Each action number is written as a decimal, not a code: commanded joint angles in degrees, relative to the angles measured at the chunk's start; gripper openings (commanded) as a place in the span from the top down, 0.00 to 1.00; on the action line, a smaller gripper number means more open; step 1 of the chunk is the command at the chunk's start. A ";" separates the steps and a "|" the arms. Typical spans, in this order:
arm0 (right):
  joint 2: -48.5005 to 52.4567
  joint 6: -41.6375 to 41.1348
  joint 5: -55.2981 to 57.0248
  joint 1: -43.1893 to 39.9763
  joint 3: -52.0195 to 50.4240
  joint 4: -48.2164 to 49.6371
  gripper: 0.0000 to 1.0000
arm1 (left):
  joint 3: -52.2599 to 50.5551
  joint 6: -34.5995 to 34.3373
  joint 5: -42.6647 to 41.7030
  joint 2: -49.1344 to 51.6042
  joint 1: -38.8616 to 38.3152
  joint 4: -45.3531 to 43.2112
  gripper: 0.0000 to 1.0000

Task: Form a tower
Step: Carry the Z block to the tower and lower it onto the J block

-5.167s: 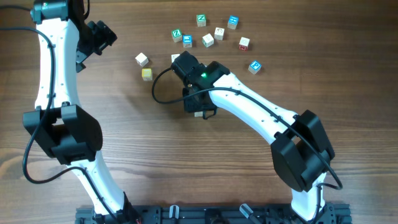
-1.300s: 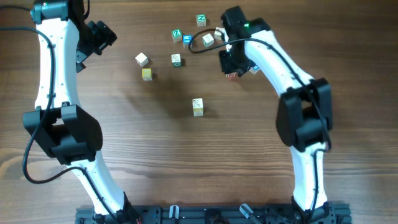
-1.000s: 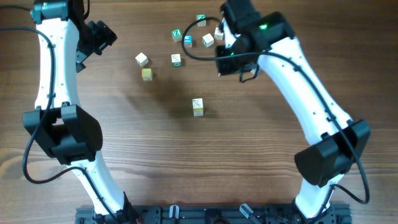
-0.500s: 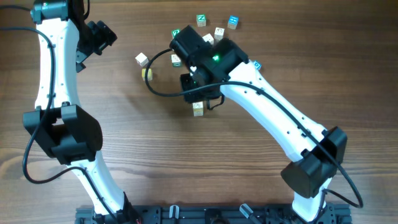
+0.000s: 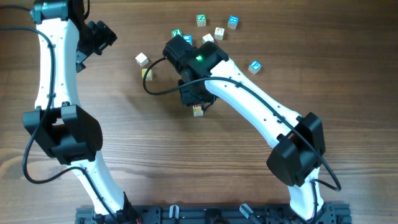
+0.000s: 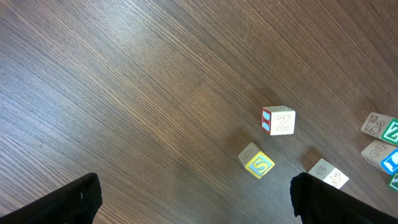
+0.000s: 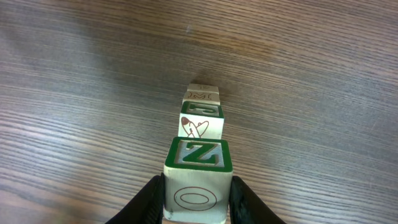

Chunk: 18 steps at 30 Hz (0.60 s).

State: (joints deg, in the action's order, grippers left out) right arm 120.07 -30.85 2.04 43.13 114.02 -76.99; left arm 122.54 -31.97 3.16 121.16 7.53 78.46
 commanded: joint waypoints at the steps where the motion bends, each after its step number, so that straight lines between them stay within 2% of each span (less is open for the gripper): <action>1: 1.51 -0.87 1.16 0.07 -0.15 -0.15 0.66 | 0.48 0.24 0.11 -0.20 0.00 0.02 0.00; 18: 2.73 -2.32 -0.35 0.09 -0.15 0.61 0.66 | 0.48 0.24 0.13 -0.20 0.00 0.02 0.00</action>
State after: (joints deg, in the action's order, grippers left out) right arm 121.58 -32.14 2.61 43.13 114.02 -76.64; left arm 122.54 -31.99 3.16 121.16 7.53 78.46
